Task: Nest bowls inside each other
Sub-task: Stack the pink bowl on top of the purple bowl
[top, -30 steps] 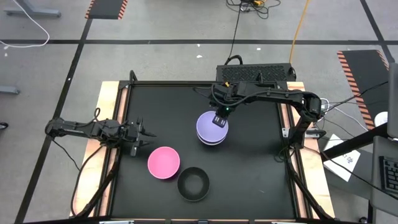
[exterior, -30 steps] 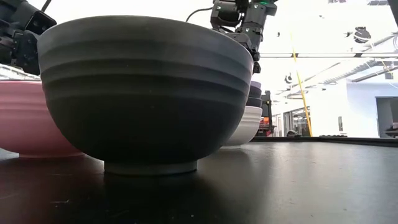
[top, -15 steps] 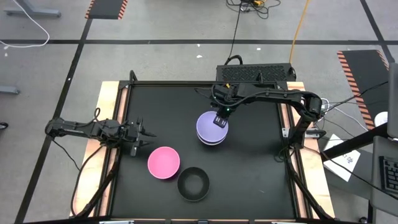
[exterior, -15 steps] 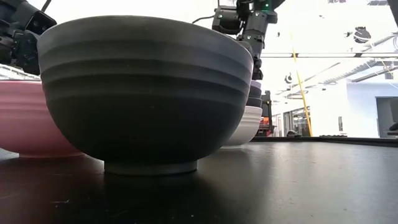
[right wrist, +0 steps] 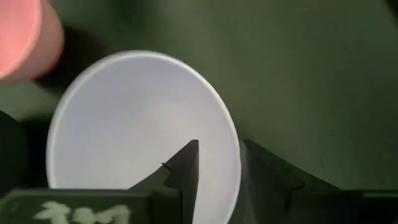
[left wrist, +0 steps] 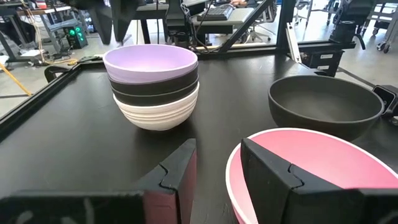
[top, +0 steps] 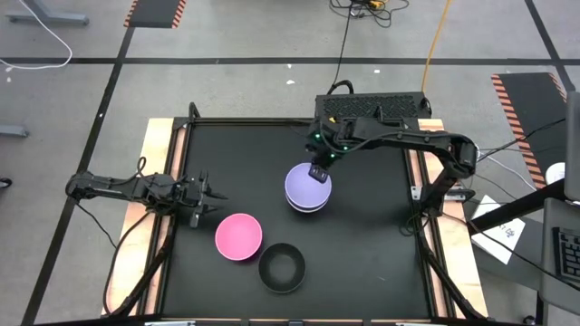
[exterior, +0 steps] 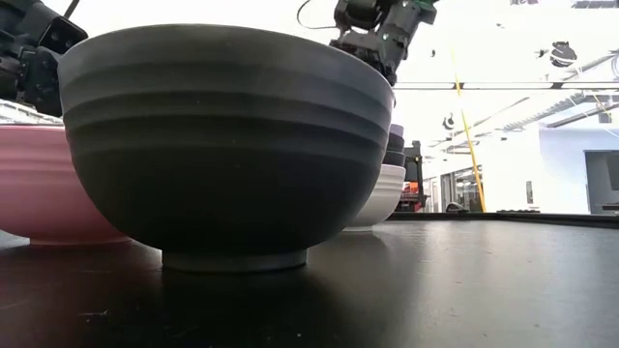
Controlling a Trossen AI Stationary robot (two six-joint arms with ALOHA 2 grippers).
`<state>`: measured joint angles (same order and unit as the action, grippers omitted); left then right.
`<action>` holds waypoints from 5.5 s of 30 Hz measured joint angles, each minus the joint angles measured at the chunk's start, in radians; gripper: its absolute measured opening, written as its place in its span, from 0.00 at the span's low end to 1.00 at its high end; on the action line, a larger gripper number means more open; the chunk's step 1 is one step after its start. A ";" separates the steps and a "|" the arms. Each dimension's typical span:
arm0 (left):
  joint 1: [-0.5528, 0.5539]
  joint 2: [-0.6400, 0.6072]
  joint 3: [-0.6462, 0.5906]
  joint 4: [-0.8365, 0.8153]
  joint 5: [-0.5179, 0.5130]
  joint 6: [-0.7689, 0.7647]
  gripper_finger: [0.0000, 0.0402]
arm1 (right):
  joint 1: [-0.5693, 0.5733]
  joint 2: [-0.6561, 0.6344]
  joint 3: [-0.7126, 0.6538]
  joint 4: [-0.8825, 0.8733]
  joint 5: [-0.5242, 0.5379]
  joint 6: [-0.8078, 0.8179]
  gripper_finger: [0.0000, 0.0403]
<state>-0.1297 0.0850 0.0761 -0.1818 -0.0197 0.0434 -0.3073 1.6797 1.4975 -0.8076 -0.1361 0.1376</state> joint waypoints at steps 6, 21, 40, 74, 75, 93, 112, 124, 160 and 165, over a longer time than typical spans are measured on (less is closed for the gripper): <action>0.000 0.000 0.000 0.000 0.000 0.007 0.32 | -0.009 -0.053 0.000 0.026 0.000 0.008 0.39; 0.000 0.000 0.000 -0.001 0.015 0.020 0.32 | -0.052 -0.361 -0.344 0.203 -0.057 -0.115 0.34; 0.000 0.000 0.000 0.000 -0.008 0.008 0.32 | -0.119 -0.803 -1.049 0.946 -0.462 -0.176 0.24; 0.000 0.000 0.000 0.000 -0.007 0.006 0.32 | -0.028 -1.409 -1.289 0.730 -0.549 -0.011 0.24; 0.000 0.000 0.000 0.000 -0.007 0.005 0.32 | -0.008 -1.418 -1.289 0.716 -0.548 -0.011 0.24; 0.000 0.000 -0.001 -0.002 0.042 0.031 0.32 | 0.145 -1.528 -1.470 0.893 -0.455 -0.046 0.15; -0.067 0.258 -0.003 0.231 -0.008 -0.105 0.32 | 0.185 -1.478 -1.482 0.885 -0.520 -0.127 0.15; -0.149 0.571 0.103 0.317 -0.074 -0.207 0.32 | 0.185 -1.426 -1.483 0.884 -0.520 -0.132 0.15; -0.055 0.714 0.425 -0.336 0.079 -0.506 0.54 | 0.185 -1.392 -1.484 0.900 -0.514 -0.116 0.15; -0.019 0.715 0.425 -0.420 0.106 -0.545 0.66 | 0.185 -1.392 -1.484 0.900 -0.513 -0.117 0.15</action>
<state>-0.1487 0.8002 0.5007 -0.6014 0.0862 -0.5012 -0.1223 0.2878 0.0139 0.0929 -0.6491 0.0202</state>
